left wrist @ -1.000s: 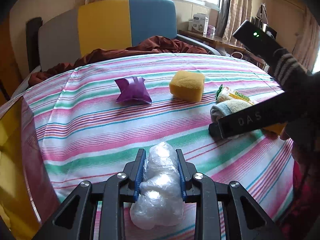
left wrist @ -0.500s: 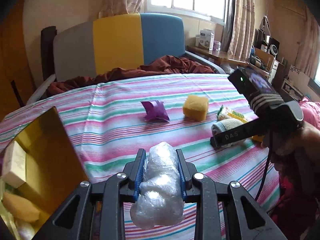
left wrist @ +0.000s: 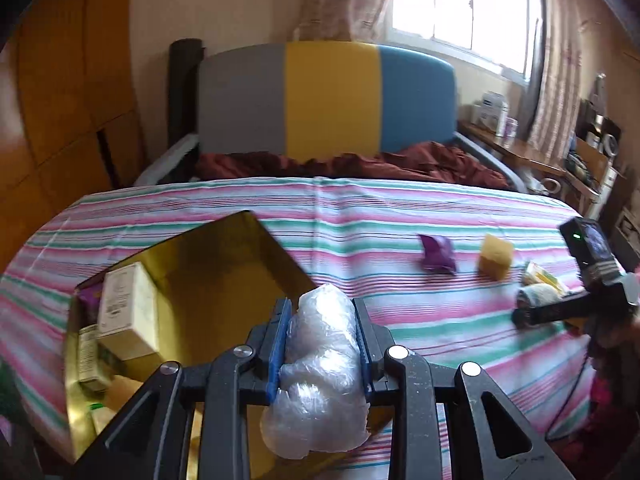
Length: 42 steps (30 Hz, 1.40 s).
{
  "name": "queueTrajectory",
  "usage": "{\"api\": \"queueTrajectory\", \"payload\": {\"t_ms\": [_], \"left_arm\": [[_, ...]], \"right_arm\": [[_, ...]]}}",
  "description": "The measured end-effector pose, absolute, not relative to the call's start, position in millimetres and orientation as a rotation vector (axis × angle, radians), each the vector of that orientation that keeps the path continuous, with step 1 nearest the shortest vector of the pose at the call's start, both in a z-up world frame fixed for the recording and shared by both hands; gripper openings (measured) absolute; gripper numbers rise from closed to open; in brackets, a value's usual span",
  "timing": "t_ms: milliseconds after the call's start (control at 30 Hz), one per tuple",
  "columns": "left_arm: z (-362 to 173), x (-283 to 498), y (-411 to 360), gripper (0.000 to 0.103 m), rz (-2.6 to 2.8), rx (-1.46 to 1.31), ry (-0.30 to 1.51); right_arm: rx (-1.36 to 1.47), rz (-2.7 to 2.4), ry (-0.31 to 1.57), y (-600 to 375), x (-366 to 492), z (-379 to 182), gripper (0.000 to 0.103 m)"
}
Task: Organize objects
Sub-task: 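Carry the plastic-wrapped bundle into the gold tray and open the left gripper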
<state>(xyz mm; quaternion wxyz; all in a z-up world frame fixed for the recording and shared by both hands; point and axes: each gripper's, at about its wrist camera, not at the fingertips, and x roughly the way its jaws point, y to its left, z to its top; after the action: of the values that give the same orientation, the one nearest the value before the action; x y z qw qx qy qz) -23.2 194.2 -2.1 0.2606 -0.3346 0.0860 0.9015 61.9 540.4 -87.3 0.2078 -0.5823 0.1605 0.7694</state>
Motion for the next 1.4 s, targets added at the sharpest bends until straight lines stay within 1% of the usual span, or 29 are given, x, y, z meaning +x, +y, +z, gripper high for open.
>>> {"api": "queueTrajectory", "payload": {"t_ms": [233,400,533,600,700,867,1033,1200,1333,1400], "left_arm": [[-13.7,-51.8,161.3,0.03,2.509,-1.008,0.238],[-24.0,-78.2,148.6,0.03,2.454,-1.153,0.173],[-33.7,-111.4,133.3,0.03,2.366,-1.32,0.014],[-34.5,-127.2,124.4,0.03,2.359,-1.36,-0.058],[-31.9,-142.6,115.0,0.03,2.375,-1.373,-0.098],[-37.8,-168.3,112.0,0.03,2.364,-1.427,-0.101],[-50.6,-189.7,122.8,0.031,2.383,-1.463,-0.048],[-62.2,-214.8,126.4,0.034,2.439,-1.499,-0.005],[-61.4,-224.5,121.1,0.039,2.459,-1.491,-0.043],[-59.5,-223.7,123.0,0.047,2.463,-1.474,-0.011]], "right_arm": [[-1.621,2.141,0.424,535.7,61.6,-85.8,0.077],[-1.622,2.142,0.42,536.3,61.7,-87.7,0.077],[-1.621,2.142,0.416,534.4,62.6,-85.6,0.077],[-1.621,2.142,0.416,534.3,62.6,-85.6,0.077],[-1.622,2.142,0.415,534.5,62.7,-85.7,0.077],[-1.623,2.142,0.411,536.3,59.4,-86.5,0.077],[-1.623,2.142,0.409,535.9,59.1,-86.3,0.077],[-1.623,2.142,0.409,536.1,59.1,-86.5,0.077],[-1.623,2.141,0.41,536.3,59.1,-86.8,0.077],[-1.622,2.141,0.41,536.3,59.2,-86.9,0.077]]}}
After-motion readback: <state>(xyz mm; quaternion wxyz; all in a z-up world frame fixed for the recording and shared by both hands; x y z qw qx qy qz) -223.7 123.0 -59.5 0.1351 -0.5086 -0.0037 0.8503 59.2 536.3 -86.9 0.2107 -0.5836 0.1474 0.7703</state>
